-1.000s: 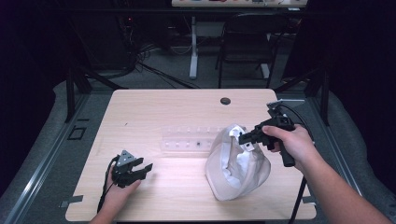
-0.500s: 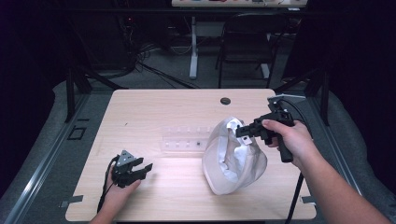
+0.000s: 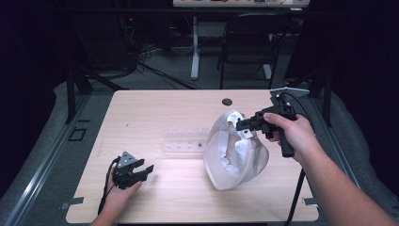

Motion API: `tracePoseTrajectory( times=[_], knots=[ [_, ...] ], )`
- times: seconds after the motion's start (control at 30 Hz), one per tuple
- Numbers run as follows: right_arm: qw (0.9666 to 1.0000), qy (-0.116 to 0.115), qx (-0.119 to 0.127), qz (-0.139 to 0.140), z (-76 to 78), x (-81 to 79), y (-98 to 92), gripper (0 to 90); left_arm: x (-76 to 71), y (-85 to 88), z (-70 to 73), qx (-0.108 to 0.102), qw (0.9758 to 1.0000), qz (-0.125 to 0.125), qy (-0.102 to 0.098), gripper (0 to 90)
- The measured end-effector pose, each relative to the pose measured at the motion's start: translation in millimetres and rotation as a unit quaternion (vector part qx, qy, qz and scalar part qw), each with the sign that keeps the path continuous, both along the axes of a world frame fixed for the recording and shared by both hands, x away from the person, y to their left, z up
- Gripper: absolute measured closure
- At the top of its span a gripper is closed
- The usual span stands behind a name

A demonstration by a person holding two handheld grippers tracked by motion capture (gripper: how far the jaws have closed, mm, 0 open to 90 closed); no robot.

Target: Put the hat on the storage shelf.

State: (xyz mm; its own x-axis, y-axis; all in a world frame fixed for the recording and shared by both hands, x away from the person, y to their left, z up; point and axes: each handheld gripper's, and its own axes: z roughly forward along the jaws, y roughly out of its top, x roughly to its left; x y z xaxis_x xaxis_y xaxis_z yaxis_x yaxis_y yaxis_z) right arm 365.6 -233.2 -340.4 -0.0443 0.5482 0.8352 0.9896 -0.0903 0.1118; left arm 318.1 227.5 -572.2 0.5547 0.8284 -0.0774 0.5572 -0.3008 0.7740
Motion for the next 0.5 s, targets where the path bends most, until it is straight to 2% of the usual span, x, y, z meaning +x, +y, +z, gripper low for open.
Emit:
tracePoseTrajectory(
  times=[0.5],
  knots=[
    [0.9997,-0.017,0.008,-0.013,14.5,16.3,7.6,81.5,-0.2,0.9,0.8,0.000,1.0000,-0.001,0.006,48.1]
  ],
)
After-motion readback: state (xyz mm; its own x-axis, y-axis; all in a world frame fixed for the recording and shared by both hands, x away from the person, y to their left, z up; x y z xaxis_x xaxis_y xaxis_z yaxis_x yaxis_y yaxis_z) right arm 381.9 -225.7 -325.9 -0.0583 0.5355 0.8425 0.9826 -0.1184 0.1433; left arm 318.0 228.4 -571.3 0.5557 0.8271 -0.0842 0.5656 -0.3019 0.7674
